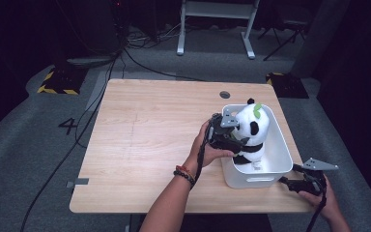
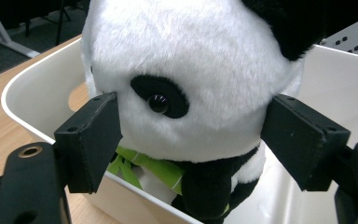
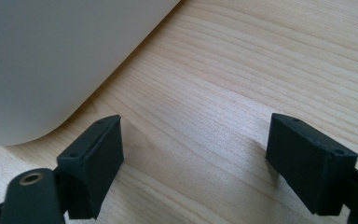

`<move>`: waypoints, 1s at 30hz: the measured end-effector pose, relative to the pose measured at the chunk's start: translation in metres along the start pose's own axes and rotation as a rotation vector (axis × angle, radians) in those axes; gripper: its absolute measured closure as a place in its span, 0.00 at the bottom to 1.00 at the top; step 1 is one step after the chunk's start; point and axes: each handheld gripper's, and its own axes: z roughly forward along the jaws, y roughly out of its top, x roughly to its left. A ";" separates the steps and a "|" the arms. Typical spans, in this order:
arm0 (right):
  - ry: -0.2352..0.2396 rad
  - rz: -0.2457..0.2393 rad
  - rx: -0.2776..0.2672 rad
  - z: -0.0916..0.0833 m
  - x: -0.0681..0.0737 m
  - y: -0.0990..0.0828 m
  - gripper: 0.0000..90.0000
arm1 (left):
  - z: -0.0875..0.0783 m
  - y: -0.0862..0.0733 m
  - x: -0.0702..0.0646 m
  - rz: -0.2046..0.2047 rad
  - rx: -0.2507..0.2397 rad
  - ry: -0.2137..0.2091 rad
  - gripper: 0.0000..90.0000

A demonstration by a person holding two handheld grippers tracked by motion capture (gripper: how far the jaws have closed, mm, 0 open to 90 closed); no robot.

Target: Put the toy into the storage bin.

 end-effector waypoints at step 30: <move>0.000 0.000 0.000 0.000 0.000 0.000 0.21 | -0.021 0.006 -0.002 0.059 0.070 0.052 0.18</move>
